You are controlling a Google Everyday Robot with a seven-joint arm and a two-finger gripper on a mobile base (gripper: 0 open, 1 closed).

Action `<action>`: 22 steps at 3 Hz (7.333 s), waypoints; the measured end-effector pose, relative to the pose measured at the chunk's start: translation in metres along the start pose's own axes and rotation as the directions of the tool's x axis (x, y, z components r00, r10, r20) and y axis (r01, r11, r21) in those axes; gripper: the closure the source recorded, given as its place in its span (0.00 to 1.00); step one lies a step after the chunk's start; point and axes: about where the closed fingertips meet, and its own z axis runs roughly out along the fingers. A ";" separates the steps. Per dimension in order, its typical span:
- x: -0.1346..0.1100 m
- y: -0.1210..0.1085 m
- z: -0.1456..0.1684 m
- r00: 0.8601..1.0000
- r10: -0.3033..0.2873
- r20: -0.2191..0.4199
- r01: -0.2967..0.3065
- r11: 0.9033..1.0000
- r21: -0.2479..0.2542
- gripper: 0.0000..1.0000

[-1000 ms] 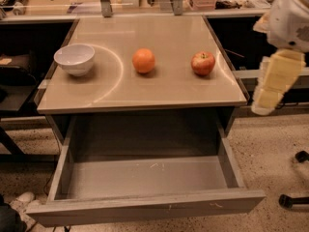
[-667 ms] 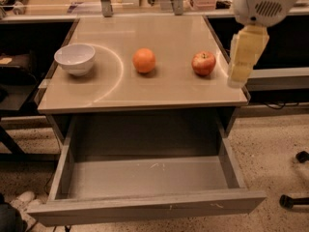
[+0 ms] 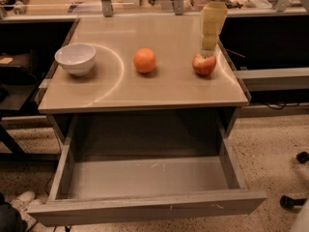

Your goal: Place apple into top drawer

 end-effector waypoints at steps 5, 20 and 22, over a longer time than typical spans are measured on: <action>0.039 -0.061 0.065 0.972 0.209 0.109 -0.207 0.978 -0.032 0.00; 0.053 -0.036 0.171 0.949 0.290 0.125 -0.271 0.951 -0.146 1.00; 0.101 0.053 0.113 0.920 0.379 0.103 -0.363 0.921 -0.144 1.00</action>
Offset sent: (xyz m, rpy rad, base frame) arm 0.0362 -0.0159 -0.0081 0.1494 -0.0244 -0.0280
